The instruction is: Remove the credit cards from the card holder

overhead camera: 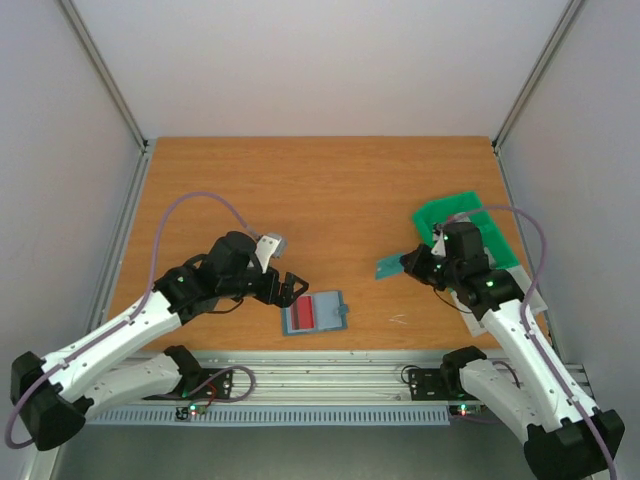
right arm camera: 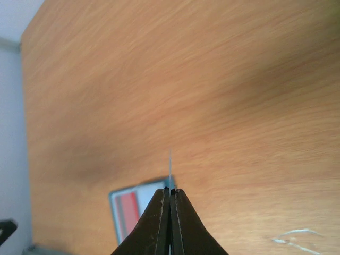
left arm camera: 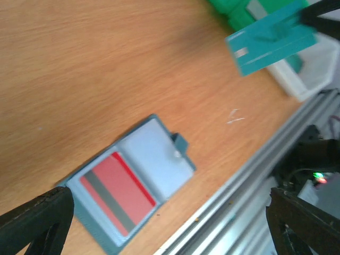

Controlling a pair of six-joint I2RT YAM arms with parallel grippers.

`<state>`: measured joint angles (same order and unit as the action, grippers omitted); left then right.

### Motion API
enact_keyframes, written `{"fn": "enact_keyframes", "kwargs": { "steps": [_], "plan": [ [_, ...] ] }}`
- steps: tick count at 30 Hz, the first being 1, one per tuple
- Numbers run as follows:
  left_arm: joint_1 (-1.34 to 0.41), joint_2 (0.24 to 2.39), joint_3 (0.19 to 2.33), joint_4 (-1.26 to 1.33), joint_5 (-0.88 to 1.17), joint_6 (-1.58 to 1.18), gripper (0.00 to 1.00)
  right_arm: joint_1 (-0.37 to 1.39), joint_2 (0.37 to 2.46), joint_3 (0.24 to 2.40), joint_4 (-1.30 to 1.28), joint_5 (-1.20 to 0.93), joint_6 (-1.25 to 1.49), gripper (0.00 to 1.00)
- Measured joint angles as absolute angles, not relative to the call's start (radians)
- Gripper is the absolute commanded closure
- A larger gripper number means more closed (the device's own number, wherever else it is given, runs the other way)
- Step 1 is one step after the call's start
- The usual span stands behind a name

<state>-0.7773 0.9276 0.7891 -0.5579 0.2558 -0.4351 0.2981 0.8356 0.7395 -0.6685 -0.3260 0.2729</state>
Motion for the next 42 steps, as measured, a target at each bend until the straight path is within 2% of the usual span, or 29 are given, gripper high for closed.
{"fn": "enact_keyframes", "kwargs": {
  "steps": [13,26,34,42],
  "plan": [
    [-0.706,1.008,0.789,-0.582,0.265,-0.441,0.01,0.101,0.773,0.801,-0.837,0.084,0.328,0.99],
    [-0.682,1.039,0.789,-0.584,0.22,-0.432,0.01,0.032,0.694,0.852,-0.963,0.393,0.309,0.99],
    [-0.658,1.04,0.789,-0.585,0.191,-0.408,0.01,-0.065,0.706,0.822,-0.97,0.506,0.293,0.99],
    [-0.639,1.07,0.791,-0.581,0.268,-0.407,0.01,-0.165,0.79,0.806,-0.972,0.523,0.299,0.99]
  ]
}}
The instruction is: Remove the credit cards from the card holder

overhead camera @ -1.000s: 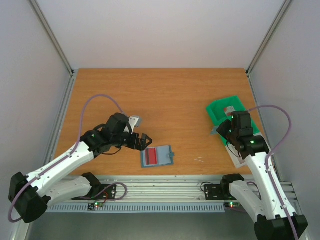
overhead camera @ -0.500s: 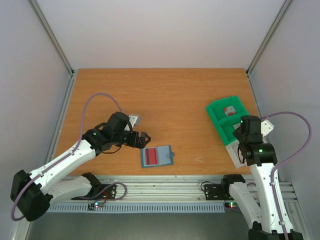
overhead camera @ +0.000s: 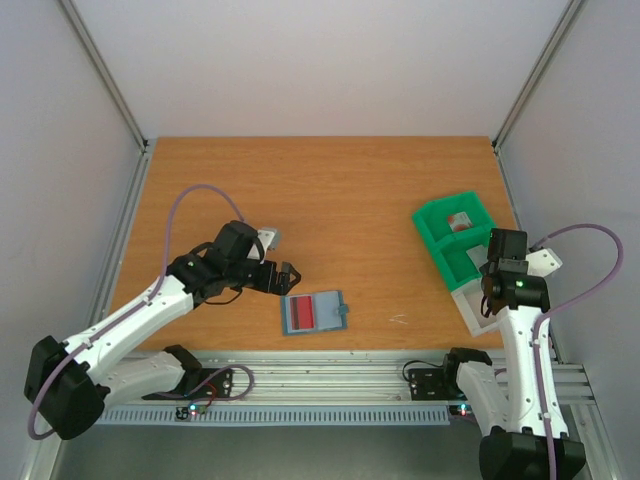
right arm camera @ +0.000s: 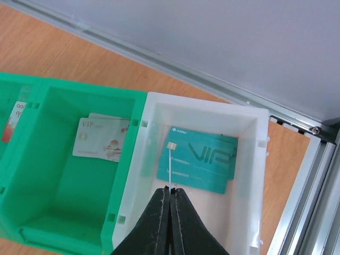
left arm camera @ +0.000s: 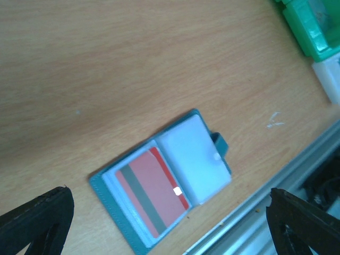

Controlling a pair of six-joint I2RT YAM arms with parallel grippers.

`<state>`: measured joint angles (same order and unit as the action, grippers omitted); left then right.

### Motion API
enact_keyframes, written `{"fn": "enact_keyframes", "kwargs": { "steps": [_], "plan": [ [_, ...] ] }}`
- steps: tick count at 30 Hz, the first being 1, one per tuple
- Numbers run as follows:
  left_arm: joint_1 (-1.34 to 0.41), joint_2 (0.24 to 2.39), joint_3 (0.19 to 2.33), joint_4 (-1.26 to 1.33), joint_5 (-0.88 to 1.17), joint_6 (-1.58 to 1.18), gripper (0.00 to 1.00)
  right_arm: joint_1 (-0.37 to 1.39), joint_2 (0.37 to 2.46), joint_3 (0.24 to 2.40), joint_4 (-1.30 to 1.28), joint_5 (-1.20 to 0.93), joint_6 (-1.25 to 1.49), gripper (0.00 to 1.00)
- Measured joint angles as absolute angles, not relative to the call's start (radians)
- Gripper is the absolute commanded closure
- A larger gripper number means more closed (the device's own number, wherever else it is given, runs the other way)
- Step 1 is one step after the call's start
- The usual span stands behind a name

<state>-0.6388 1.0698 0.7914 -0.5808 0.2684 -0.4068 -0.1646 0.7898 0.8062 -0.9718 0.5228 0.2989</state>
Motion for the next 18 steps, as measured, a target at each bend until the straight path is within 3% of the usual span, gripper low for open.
{"fn": "enact_keyframes", "kwargs": {
  "steps": [18],
  "plan": [
    [-0.634,1.174,0.873,-0.621,0.487,-0.468,0.01,-0.212,0.868,0.76,-0.888,0.467,0.226,0.99]
  ]
}}
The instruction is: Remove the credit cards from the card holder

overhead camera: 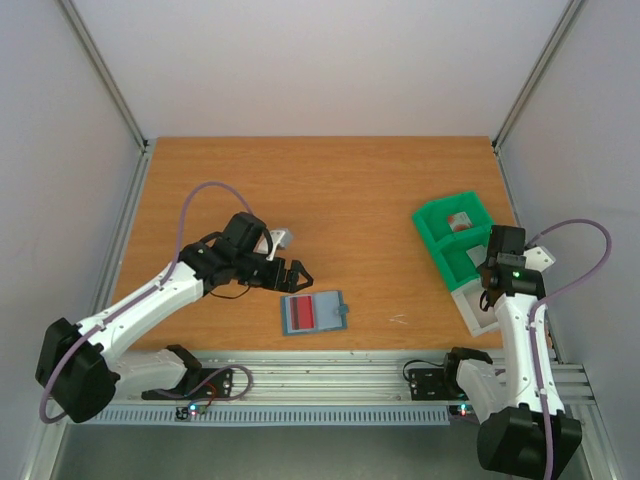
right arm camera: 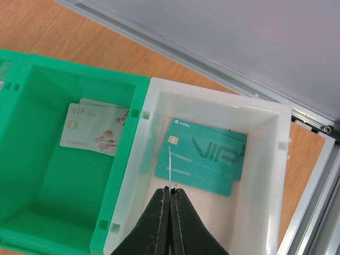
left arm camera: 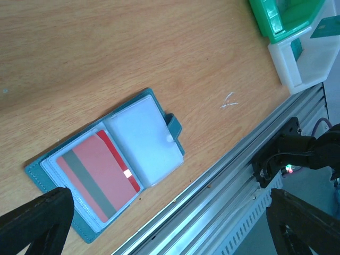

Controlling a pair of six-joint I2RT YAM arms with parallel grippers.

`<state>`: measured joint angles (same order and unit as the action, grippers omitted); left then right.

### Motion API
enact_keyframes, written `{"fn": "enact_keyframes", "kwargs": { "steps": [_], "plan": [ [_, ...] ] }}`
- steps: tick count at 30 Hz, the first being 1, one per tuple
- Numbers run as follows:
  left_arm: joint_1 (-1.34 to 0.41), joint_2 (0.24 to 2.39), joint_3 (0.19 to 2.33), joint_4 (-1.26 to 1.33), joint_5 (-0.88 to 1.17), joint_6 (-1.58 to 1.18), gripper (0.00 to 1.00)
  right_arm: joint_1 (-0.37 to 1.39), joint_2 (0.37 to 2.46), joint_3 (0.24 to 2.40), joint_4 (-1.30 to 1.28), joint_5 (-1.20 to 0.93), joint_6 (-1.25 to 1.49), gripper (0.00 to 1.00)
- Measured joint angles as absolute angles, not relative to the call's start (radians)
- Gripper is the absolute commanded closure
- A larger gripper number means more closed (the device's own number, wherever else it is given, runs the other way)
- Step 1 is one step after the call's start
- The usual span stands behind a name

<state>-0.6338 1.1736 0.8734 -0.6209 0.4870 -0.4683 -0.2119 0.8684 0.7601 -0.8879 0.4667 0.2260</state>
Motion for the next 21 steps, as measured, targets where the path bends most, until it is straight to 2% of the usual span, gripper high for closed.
{"fn": "enact_keyframes", "kwargs": {
  "steps": [5,14,21],
  "plan": [
    [-0.634,1.16,0.888,-0.641,0.478,-0.472,0.01,-0.265,0.865,0.712,-0.83,0.44,0.186,0.99],
    [-0.634,1.164,0.922,-0.702,0.471,-0.462,0.01,-0.464,0.968,0.646,-0.679,0.211,0.148,0.99],
    [-0.634,1.196,0.956,-0.71,0.458,-0.449,0.01,-0.496,0.955,0.603,-0.617,0.121,0.126,0.99]
  ]
}}
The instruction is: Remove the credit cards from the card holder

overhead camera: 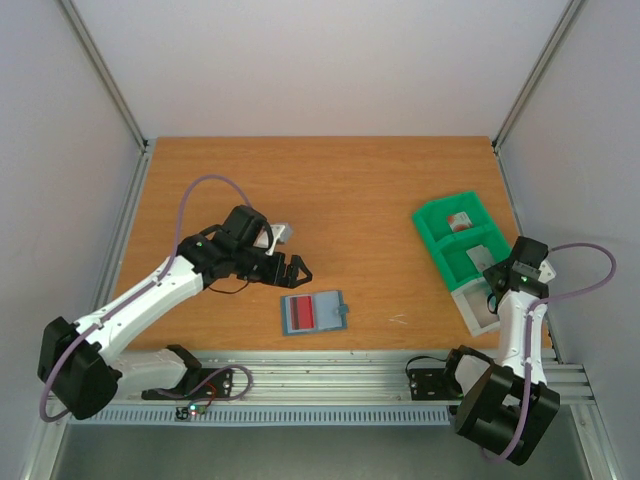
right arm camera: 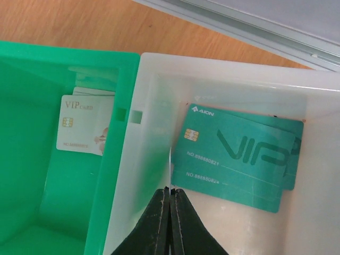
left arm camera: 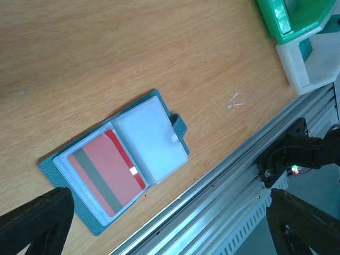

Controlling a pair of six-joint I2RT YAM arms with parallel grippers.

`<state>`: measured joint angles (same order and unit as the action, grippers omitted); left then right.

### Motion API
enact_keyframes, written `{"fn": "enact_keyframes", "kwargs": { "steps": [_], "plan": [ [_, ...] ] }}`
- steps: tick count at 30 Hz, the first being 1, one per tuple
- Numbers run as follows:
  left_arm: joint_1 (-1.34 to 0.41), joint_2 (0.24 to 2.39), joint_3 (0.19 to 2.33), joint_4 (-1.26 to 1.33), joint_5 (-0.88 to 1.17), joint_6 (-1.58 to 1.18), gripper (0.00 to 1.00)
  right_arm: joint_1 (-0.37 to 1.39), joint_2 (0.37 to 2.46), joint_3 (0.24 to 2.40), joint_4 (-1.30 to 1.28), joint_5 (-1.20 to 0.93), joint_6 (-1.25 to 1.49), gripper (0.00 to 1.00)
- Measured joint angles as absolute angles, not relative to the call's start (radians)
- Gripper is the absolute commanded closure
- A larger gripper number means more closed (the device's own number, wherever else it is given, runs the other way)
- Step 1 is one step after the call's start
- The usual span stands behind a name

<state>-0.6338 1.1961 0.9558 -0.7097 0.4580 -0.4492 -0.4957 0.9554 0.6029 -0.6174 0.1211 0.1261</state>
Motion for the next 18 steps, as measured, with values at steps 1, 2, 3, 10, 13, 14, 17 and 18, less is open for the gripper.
{"fn": "enact_keyframes", "kwargs": {
  "steps": [1,2,3,10,13,14,17,18],
  "plan": [
    [-0.634,1.2,0.956,-0.711,0.457,-0.447,0.01,-0.496,0.956,0.603,-0.611,0.118,0.121,0.99],
    [-0.634,1.204,0.956,-0.712,0.456,-0.445,0.01,-0.497,0.957,0.603,-0.607,0.116,0.117,0.98],
    [-0.634,1.207,0.956,-0.712,0.456,-0.444,0.01,-0.498,0.957,0.603,-0.606,0.115,0.113,0.98],
    [-0.634,1.213,0.956,-0.714,0.449,-0.436,0.01,-0.511,0.965,0.603,-0.578,0.113,0.095,0.98],
    [-0.634,1.213,0.956,-0.715,0.445,-0.436,0.01,-0.523,0.991,0.603,-0.564,0.113,0.091,0.94],
    [-0.634,1.213,0.956,-0.715,0.443,-0.436,0.01,-0.525,0.997,0.603,-0.56,0.113,0.089,0.92],
    [-0.634,1.213,0.956,-0.715,0.44,-0.435,0.01,-0.532,1.0,0.603,-0.557,0.117,0.082,0.89],
    [-0.634,1.213,0.956,-0.715,0.44,-0.434,0.01,-0.534,1.0,0.603,-0.556,0.12,0.08,0.87]
  ]
}}
